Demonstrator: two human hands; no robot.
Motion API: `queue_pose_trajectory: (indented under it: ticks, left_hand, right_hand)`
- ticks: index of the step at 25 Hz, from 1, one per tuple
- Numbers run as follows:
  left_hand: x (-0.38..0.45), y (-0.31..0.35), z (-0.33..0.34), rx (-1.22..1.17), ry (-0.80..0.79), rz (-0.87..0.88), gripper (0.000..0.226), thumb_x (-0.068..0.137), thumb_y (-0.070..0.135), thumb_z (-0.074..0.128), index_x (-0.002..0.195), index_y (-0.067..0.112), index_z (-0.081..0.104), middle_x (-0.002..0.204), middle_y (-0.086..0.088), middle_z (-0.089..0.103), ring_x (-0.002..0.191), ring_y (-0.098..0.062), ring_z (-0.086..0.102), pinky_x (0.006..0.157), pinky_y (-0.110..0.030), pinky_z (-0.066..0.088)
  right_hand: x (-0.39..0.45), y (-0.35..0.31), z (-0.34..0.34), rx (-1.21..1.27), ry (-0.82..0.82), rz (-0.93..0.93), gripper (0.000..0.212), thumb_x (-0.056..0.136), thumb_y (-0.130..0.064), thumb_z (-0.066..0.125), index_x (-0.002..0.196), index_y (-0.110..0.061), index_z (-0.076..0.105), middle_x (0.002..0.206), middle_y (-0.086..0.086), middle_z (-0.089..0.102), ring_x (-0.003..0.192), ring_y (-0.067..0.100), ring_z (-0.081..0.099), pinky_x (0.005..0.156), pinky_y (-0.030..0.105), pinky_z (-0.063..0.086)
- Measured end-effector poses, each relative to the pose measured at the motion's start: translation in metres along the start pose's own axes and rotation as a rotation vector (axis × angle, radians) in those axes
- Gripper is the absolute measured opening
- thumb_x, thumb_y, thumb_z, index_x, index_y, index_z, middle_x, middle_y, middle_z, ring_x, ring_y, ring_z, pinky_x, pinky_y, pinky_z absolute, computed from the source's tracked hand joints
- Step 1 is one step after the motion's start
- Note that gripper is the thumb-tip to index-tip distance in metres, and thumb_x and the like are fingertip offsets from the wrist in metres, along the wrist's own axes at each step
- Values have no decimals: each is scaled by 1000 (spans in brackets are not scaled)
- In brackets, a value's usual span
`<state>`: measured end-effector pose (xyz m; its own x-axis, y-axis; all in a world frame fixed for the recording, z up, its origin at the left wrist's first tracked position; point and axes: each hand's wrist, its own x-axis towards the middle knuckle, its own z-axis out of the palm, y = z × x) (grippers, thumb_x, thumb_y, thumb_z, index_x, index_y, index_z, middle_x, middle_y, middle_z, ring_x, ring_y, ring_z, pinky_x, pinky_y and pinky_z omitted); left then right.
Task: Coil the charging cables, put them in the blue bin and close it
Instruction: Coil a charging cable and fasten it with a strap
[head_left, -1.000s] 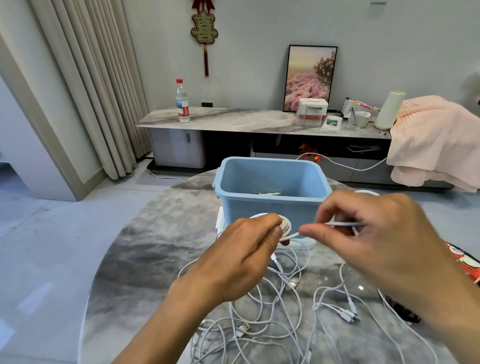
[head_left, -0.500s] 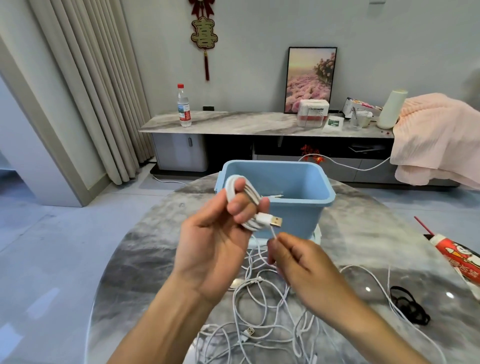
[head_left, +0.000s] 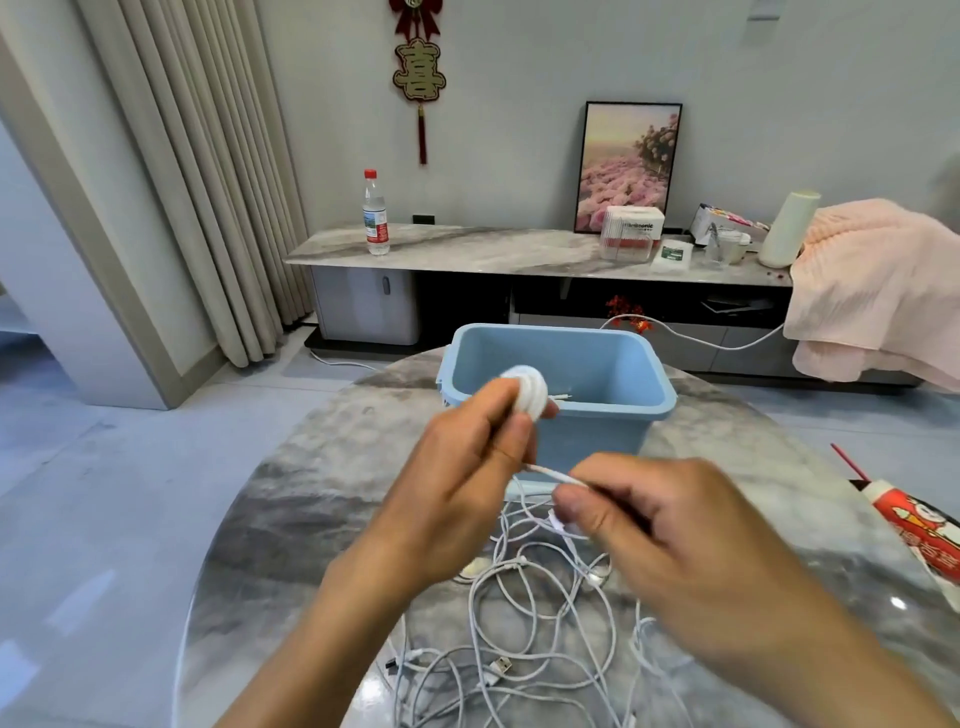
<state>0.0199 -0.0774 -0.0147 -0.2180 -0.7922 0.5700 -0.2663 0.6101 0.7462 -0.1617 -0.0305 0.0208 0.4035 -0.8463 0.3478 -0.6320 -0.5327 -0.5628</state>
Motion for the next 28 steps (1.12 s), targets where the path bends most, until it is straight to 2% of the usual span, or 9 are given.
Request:
queue_pose_trajectory:
  ticks: [4, 7, 9, 11, 14, 17, 22, 26, 28]
  left_hand:
    - [-5, 11, 14, 125, -254, 55, 19, 103, 22, 40, 88, 14, 49, 76, 10, 50, 70, -20, 49, 64, -41, 44]
    - [-5, 14, 17, -253, -315, -130, 27, 101, 23, 39, 82, 13, 55, 67, 3, 45, 64, -19, 41, 61, -29, 38]
    - [-4, 18, 17, -494, -289, -236, 31, 99, 22, 39, 84, 7, 61, 62, -5, 40, 62, -27, 36, 66, -21, 41]
    - [-4, 24, 19, -709, -290, -299, 31, 96, 22, 41, 84, 6, 63, 59, -6, 34, 56, -26, 32, 75, -26, 48]
    - [-4, 28, 21, -1056, -219, -343, 25, 94, 20, 44, 90, 4, 64, 62, -2, 38, 58, -17, 31, 87, -36, 46]
    - [0, 23, 12, -1260, 48, -320, 23, 95, 14, 43, 100, 0, 61, 69, -2, 42, 63, -15, 41, 101, -38, 42]
    - [6, 7, 5, -950, 330, -288, 23, 94, 13, 48, 110, 2, 61, 74, -3, 55, 75, -16, 52, 101, -36, 48]
    - [-1, 6, 14, -290, 247, -136, 23, 97, 21, 44, 107, 10, 62, 77, 5, 61, 79, -9, 57, 77, -21, 43]
    - [-6, 6, 19, -33, 144, -75, 21, 99, 24, 43, 104, 11, 59, 78, 7, 62, 76, -11, 58, 72, -27, 47]
  right_hand:
    - [-1, 9, -29, -184, 84, -143, 22, 85, -45, 64, 70, -29, 65, 54, -11, 54, 51, 10, 48, 49, 30, 43]
    - [4, 18, -30, -67, 185, -143, 20, 77, -47, 74, 71, -27, 73, 56, -9, 61, 47, 7, 50, 46, 25, 40]
    - [10, 31, -32, 142, 261, -68, 32, 72, -54, 76, 67, -23, 70, 53, 3, 57, 46, 19, 45, 44, 32, 37]
    - [13, 45, -28, 281, 302, -10, 38, 74, -60, 71, 71, -21, 69, 57, 12, 57, 52, 33, 47, 47, 38, 38]
    - [13, 50, -1, 514, 276, 59, 34, 86, -56, 63, 76, -25, 70, 52, 5, 48, 46, 8, 37, 45, 19, 30]
    - [9, 41, 40, 675, 172, 199, 25, 95, -40, 52, 85, -24, 68, 49, -7, 36, 44, 4, 29, 43, 14, 25]
    - [-6, 9, 67, 429, -87, 218, 13, 103, -31, 44, 101, -34, 56, 57, -18, 52, 57, 3, 45, 60, 23, 33]
    - [-3, -7, 40, 230, -111, 151, 22, 95, -42, 39, 89, -25, 52, 64, -14, 52, 63, 5, 45, 64, 33, 41]
    - [-2, -9, 27, 75, -100, 94, 26, 89, -45, 38, 80, -23, 48, 61, -11, 48, 63, 8, 43, 61, 32, 41]
